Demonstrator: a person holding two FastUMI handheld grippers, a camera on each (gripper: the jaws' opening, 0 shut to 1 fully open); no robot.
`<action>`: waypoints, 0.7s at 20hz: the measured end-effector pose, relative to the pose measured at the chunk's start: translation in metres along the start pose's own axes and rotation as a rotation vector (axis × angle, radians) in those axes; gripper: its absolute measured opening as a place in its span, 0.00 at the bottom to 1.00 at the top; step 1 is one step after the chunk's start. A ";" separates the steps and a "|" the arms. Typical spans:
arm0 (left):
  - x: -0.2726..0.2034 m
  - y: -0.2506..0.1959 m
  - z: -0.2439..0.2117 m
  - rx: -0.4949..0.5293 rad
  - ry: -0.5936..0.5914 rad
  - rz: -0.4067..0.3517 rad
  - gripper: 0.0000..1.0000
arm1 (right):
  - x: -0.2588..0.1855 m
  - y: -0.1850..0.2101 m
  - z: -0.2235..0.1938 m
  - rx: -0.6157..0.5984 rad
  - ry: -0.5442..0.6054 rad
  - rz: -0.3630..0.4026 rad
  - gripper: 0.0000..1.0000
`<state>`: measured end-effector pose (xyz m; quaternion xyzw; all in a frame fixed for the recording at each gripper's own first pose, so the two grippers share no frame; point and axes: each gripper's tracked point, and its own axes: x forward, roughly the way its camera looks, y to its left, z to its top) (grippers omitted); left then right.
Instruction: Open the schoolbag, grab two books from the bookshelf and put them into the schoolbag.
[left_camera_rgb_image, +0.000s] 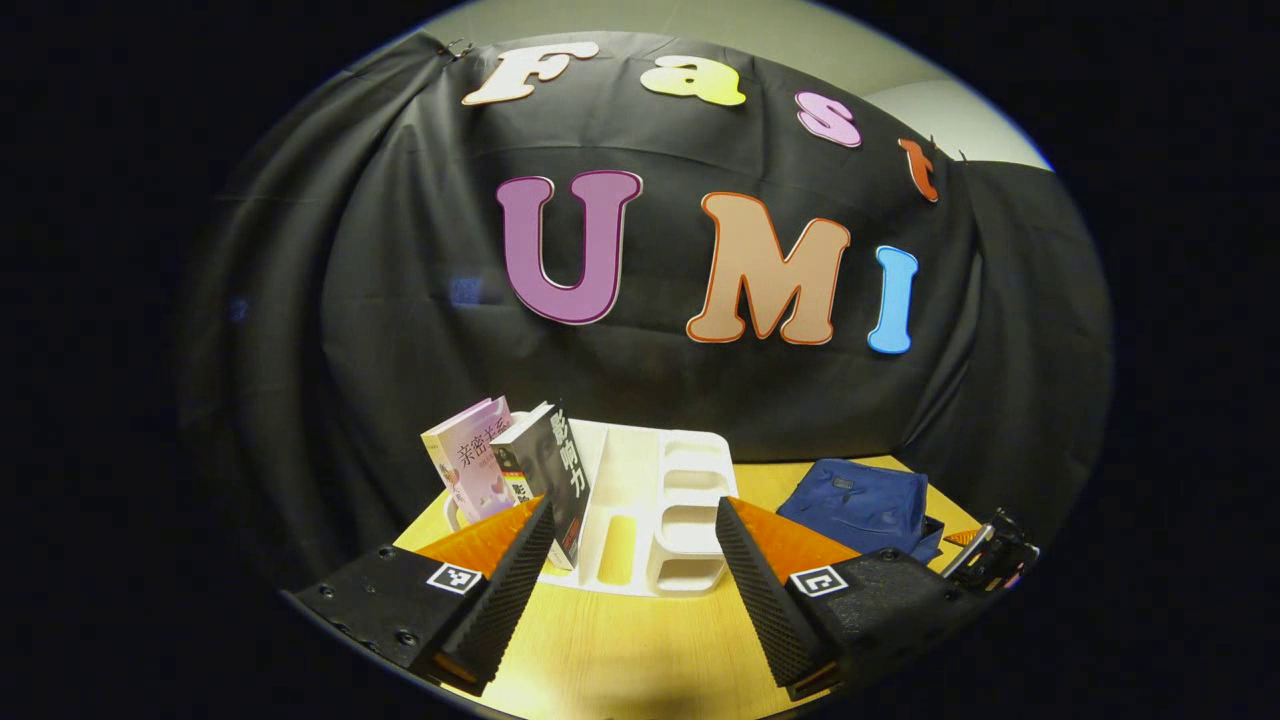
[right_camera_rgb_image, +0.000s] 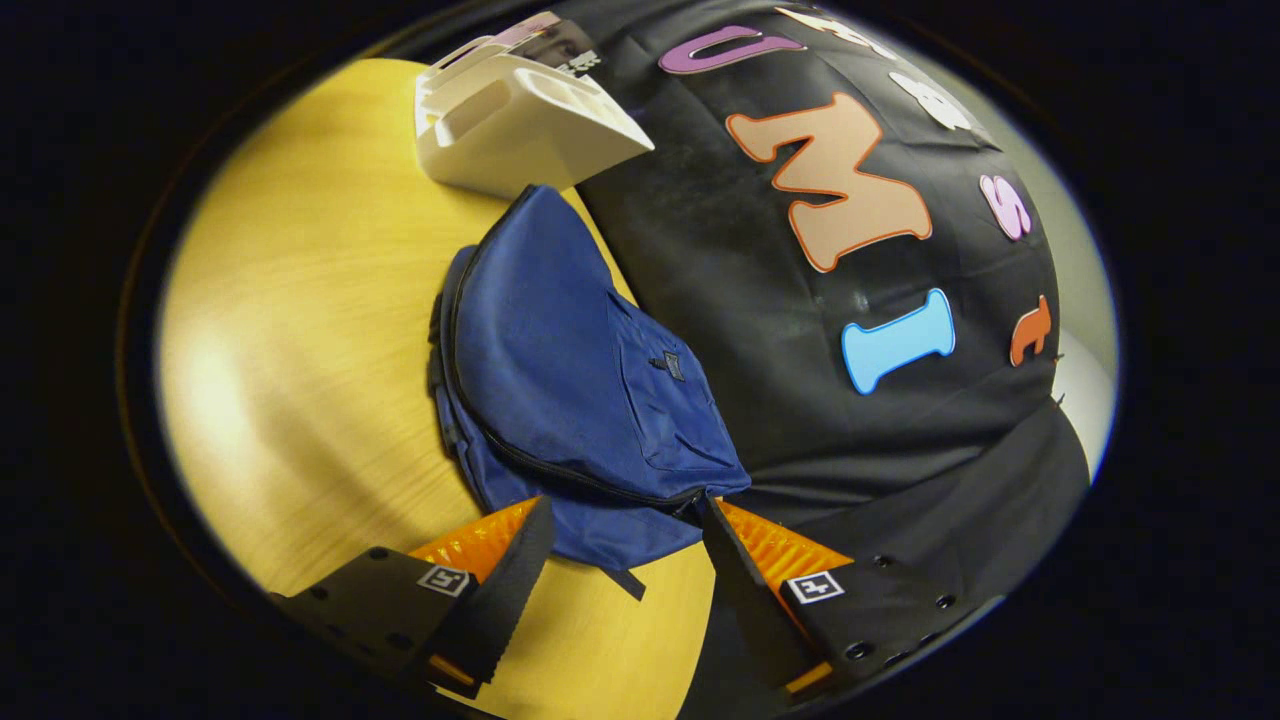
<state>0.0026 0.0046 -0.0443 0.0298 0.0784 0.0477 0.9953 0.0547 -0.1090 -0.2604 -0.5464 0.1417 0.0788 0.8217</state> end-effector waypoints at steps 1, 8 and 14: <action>0.000 0.001 -0.001 -0.001 0.004 0.005 0.95 | 0.006 0.003 -0.001 -0.027 0.002 0.001 0.94; -0.001 0.007 -0.003 0.015 0.018 0.033 0.95 | 0.030 0.011 0.020 -0.109 -0.056 0.017 0.98; -0.004 0.009 -0.006 0.019 0.024 0.047 0.95 | 0.044 0.011 0.046 -0.067 -0.111 0.027 0.89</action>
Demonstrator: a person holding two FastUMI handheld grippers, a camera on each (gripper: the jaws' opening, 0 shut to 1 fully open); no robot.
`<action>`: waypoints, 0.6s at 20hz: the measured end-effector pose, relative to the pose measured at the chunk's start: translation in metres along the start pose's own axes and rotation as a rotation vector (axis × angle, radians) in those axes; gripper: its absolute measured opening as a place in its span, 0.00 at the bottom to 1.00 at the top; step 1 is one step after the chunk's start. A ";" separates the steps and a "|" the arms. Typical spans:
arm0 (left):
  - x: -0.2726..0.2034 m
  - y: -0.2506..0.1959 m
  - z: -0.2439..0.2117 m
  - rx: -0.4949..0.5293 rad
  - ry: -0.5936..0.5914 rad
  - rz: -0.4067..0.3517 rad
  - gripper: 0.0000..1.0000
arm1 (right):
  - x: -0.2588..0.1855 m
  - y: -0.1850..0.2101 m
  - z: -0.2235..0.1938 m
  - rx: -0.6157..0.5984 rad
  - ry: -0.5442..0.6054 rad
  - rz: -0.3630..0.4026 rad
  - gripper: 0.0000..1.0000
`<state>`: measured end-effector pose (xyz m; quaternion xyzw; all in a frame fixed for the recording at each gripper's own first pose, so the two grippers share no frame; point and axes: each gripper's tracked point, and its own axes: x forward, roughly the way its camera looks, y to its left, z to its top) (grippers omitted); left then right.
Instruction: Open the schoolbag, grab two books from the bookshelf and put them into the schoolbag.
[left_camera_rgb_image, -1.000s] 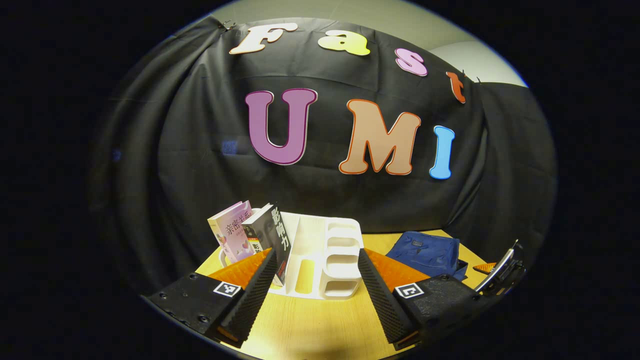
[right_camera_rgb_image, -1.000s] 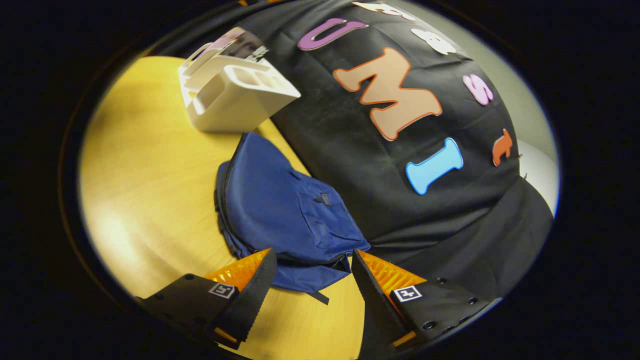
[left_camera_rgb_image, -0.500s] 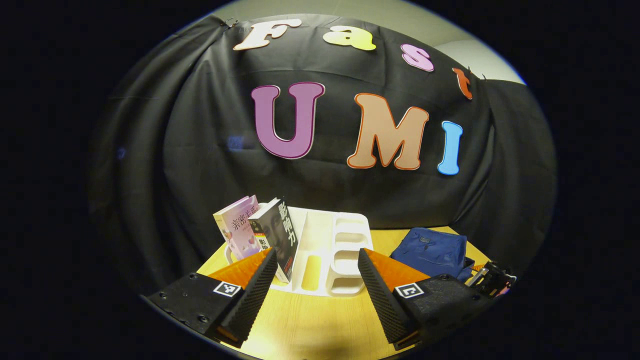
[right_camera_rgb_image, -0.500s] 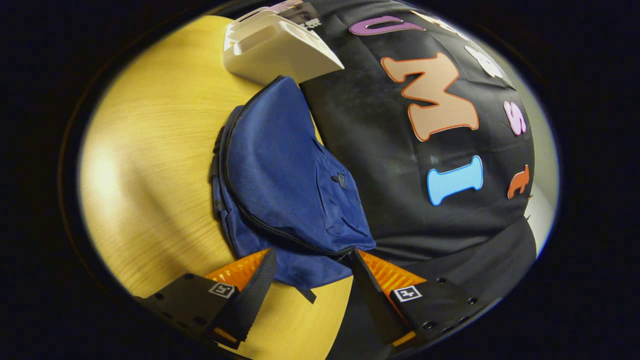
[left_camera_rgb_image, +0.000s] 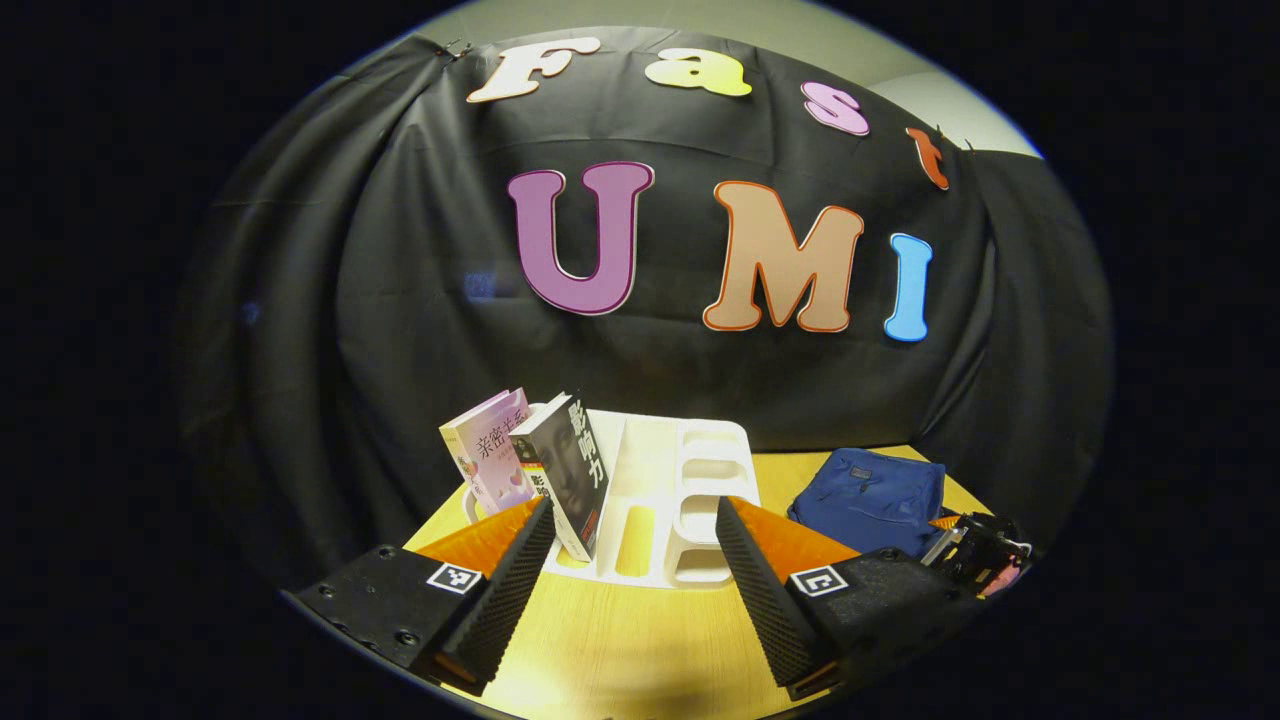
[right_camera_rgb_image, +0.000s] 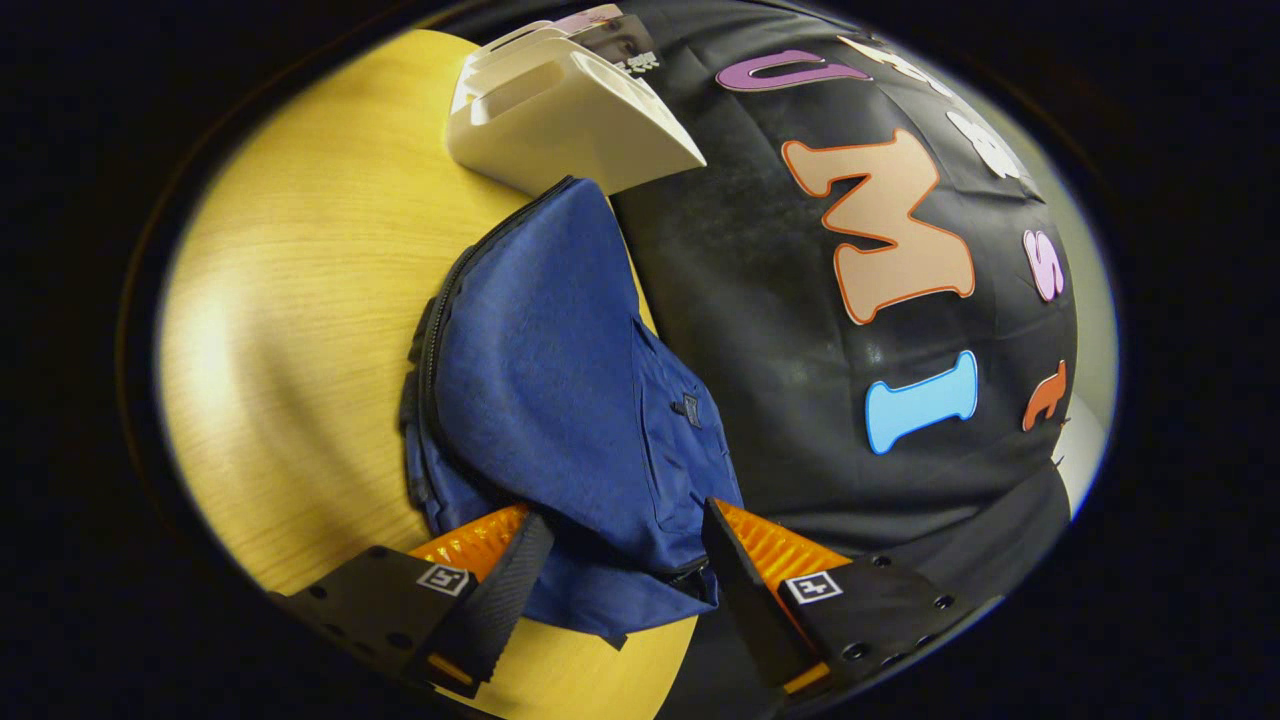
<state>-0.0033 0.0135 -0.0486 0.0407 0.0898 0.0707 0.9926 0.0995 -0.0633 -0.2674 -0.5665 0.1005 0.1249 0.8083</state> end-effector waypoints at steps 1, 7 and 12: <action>0.000 0.000 0.000 0.000 0.000 0.003 0.95 | 0.003 0.000 0.005 0.010 -0.014 0.005 0.89; -0.003 0.003 -0.001 -0.005 0.002 0.022 0.95 | 0.020 0.023 0.034 -0.029 -0.094 0.063 0.74; -0.007 0.004 -0.005 -0.007 0.012 0.035 0.95 | 0.031 0.027 0.040 -0.051 -0.076 0.061 0.29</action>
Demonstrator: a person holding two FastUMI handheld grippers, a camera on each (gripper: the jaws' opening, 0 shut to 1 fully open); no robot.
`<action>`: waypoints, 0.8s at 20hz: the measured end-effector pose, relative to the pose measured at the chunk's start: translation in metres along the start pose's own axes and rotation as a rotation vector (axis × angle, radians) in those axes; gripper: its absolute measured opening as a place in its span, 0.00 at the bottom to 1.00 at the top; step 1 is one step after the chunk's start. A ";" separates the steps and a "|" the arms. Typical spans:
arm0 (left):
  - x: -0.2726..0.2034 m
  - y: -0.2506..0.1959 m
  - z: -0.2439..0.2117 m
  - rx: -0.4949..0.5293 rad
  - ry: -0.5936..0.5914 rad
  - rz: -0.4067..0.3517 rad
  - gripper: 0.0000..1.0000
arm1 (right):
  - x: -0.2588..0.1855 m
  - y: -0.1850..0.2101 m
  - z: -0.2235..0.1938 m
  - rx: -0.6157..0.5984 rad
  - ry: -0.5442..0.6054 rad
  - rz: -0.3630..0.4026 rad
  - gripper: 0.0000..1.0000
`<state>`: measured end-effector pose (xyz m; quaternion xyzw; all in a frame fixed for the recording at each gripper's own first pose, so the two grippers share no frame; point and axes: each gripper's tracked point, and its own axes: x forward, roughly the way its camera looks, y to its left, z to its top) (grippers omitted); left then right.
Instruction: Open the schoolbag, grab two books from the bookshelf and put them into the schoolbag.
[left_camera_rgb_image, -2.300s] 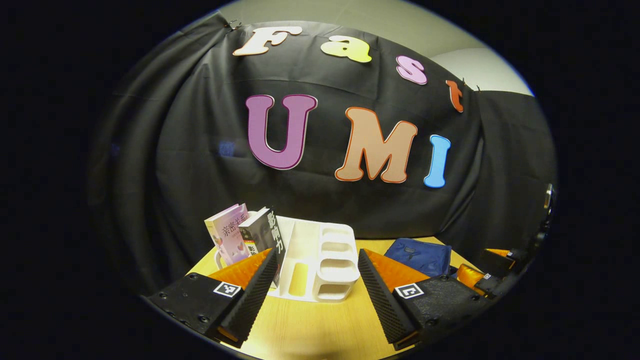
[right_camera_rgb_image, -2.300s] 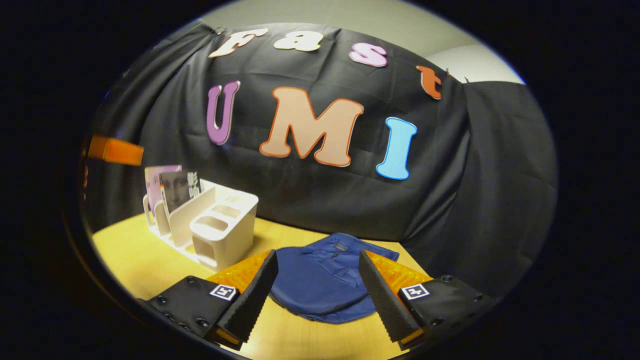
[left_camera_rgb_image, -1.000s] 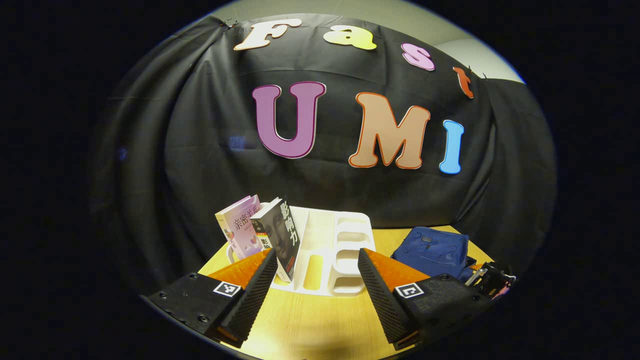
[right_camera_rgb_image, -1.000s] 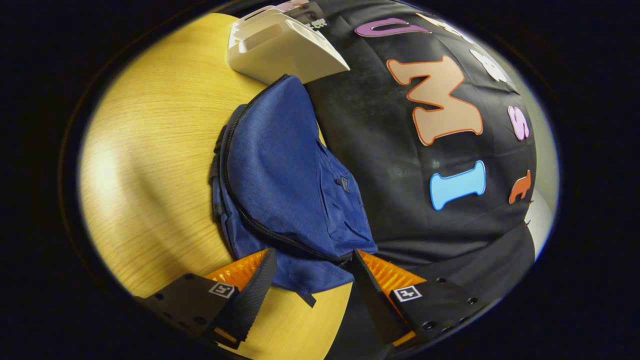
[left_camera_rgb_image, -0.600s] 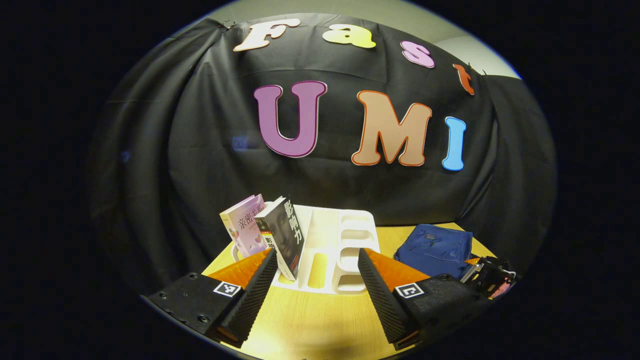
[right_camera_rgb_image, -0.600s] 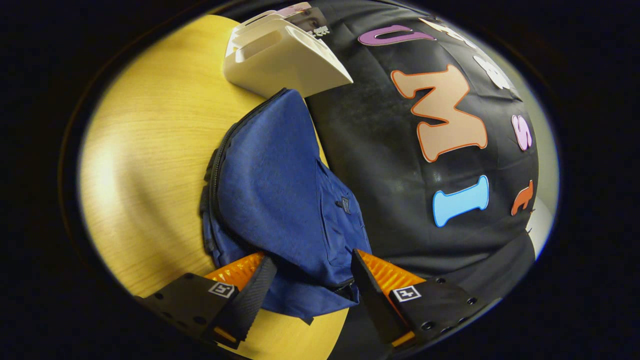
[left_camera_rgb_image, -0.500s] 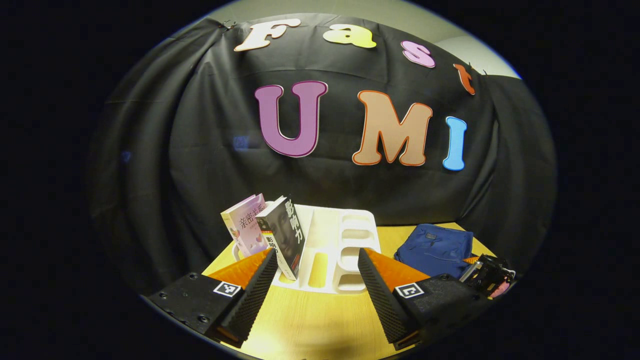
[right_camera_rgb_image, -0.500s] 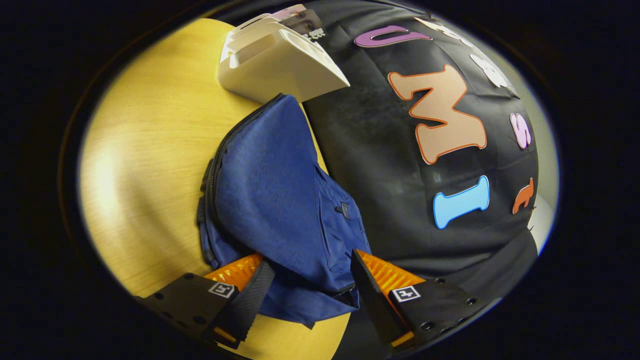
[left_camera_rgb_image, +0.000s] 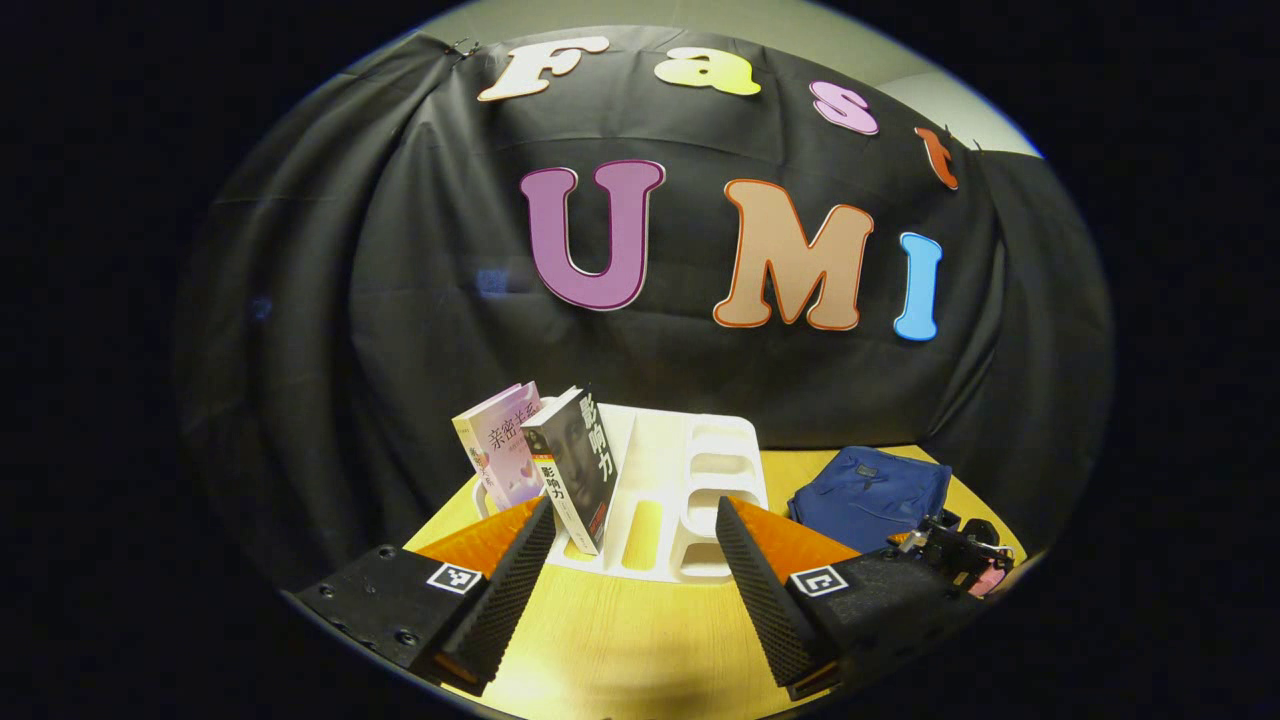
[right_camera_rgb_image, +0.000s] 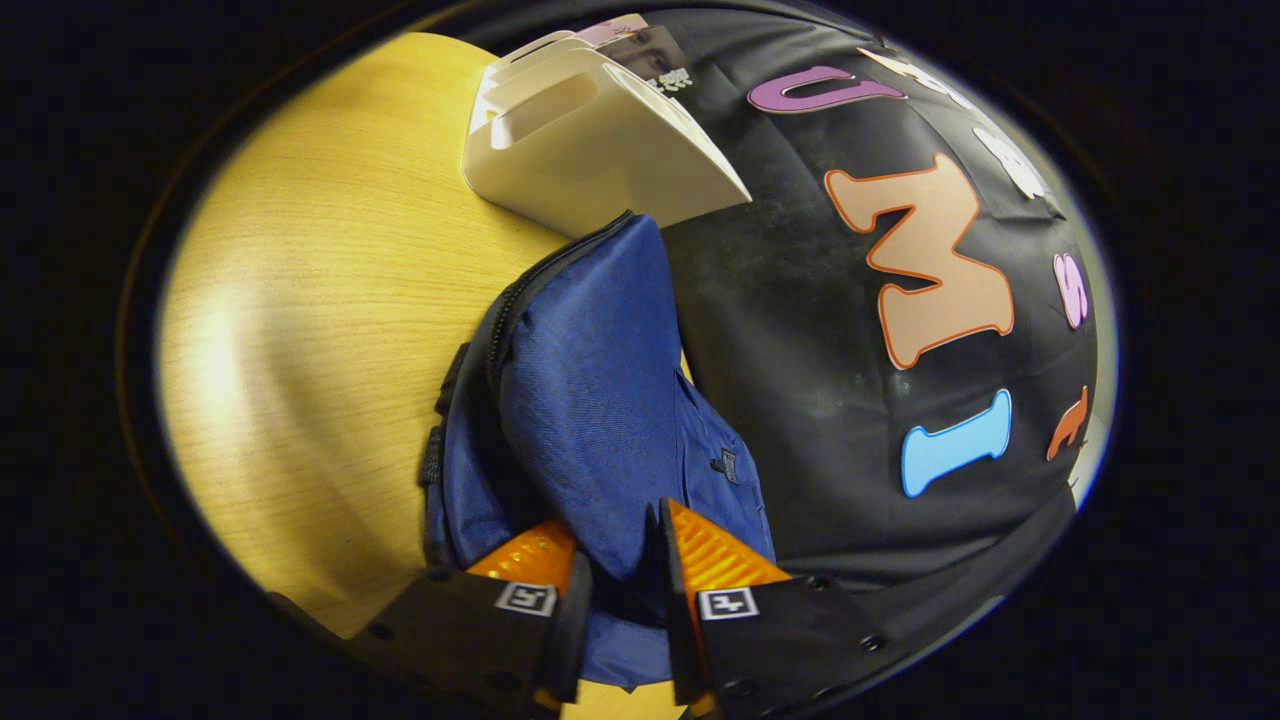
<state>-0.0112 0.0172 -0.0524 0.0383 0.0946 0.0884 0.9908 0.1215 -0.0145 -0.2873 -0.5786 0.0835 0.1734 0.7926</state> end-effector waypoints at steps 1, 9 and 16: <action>0.000 0.001 0.001 0.002 0.000 0.003 0.95 | -0.001 -0.006 0.002 -0.017 -0.009 -0.031 0.23; 0.004 0.000 -0.002 -0.001 0.008 -0.001 0.95 | -0.008 -0.030 0.000 0.023 -0.011 -0.018 0.06; 0.021 0.012 0.003 -0.012 0.033 0.007 0.95 | -0.010 -0.057 0.004 0.094 -0.009 -0.026 0.03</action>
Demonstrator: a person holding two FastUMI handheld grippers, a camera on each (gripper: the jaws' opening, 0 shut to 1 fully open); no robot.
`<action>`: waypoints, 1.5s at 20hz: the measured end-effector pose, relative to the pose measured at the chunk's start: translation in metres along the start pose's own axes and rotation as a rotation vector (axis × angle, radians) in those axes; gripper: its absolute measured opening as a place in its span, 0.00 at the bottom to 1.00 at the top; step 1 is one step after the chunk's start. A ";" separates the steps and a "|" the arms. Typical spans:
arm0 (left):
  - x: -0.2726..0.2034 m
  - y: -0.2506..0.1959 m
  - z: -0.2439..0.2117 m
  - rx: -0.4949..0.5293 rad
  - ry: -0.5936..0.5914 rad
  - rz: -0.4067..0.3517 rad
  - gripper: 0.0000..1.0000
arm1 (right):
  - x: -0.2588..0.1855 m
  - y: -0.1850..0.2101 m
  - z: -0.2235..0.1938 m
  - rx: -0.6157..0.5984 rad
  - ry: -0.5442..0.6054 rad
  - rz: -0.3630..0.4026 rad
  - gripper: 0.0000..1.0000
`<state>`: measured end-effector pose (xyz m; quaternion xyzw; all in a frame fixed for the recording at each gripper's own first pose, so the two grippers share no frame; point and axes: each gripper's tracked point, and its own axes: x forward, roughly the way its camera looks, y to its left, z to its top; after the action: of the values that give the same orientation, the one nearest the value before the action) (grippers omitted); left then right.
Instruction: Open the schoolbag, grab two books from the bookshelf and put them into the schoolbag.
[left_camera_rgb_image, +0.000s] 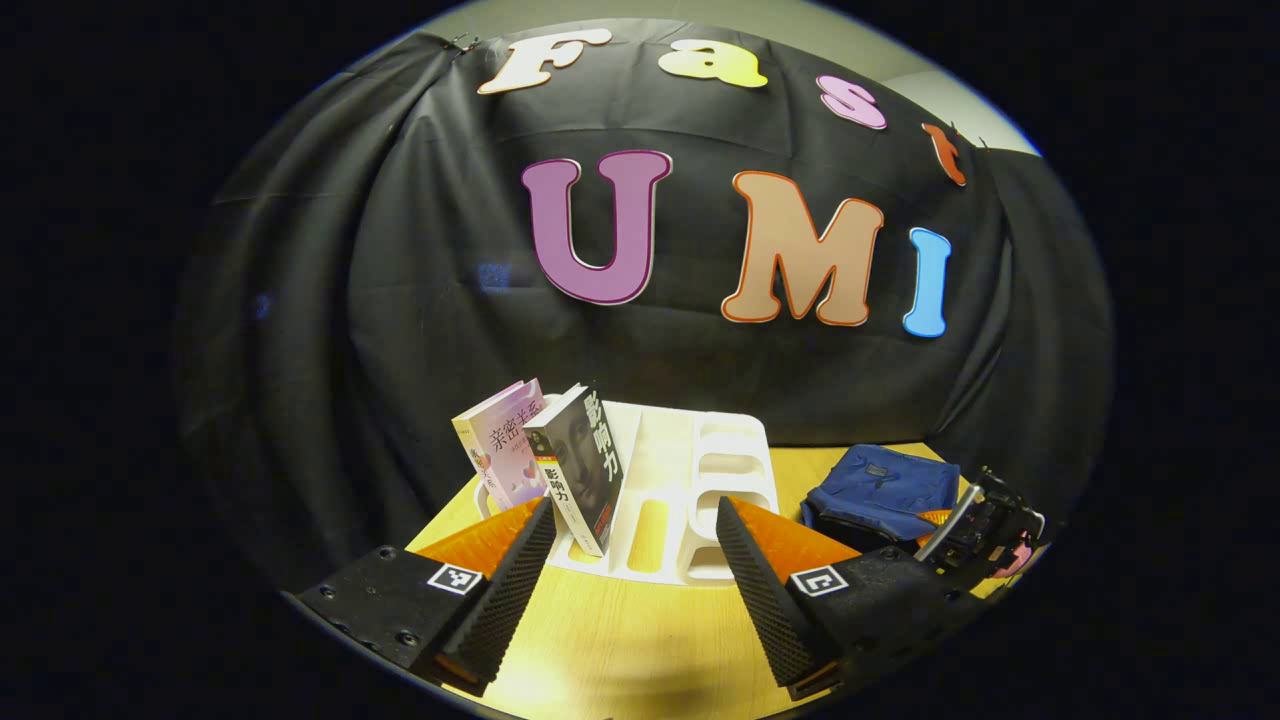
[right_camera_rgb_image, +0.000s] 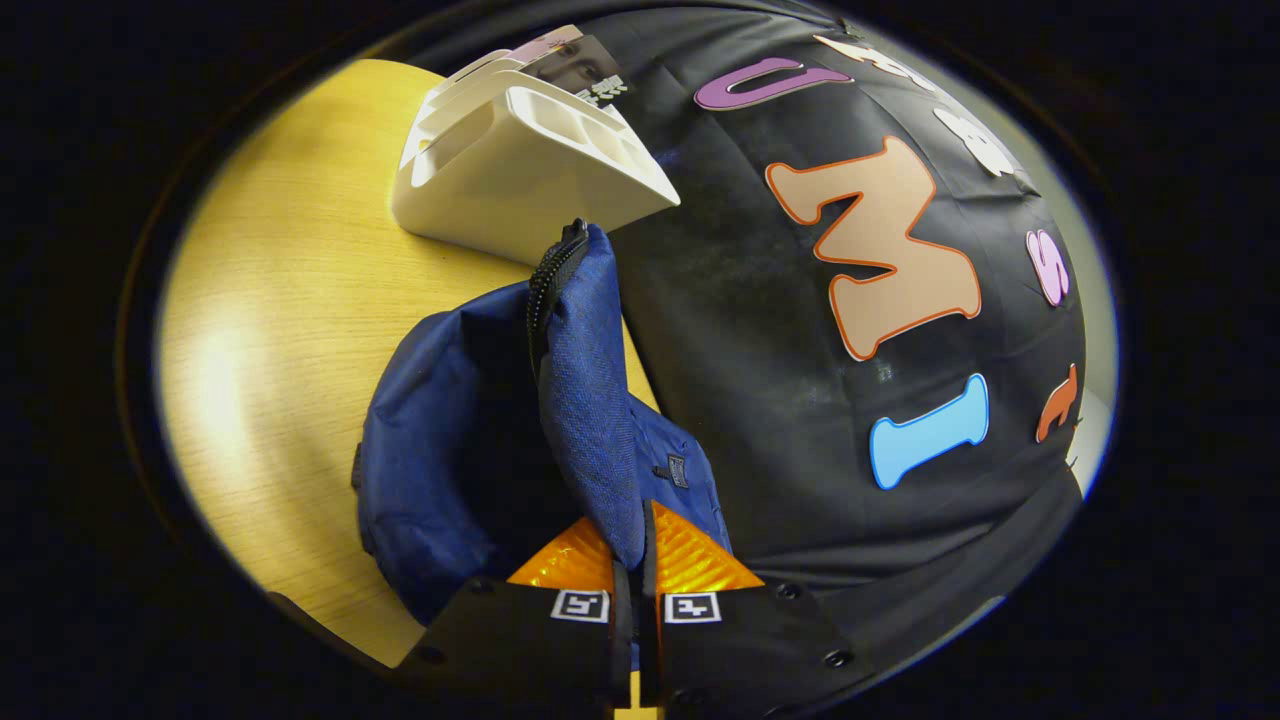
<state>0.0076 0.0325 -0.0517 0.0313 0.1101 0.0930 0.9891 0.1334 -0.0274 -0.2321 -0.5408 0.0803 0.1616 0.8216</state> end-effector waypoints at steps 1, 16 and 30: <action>0.006 0.004 0.002 -0.009 0.010 0.001 0.95 | 0.000 -0.002 0.000 0.004 0.000 -0.003 0.05; 0.127 0.068 0.045 0.053 0.152 -0.033 0.95 | -0.002 -0.033 0.009 0.027 -0.004 -0.061 0.04; 0.210 0.090 -0.013 0.203 0.535 -0.122 0.93 | -0.005 -0.036 0.009 0.009 0.005 -0.069 0.04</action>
<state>0.1902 0.1617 -0.1013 0.0980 0.3775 0.0270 0.9204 0.1410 -0.0335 -0.1961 -0.5399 0.0645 0.1313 0.8289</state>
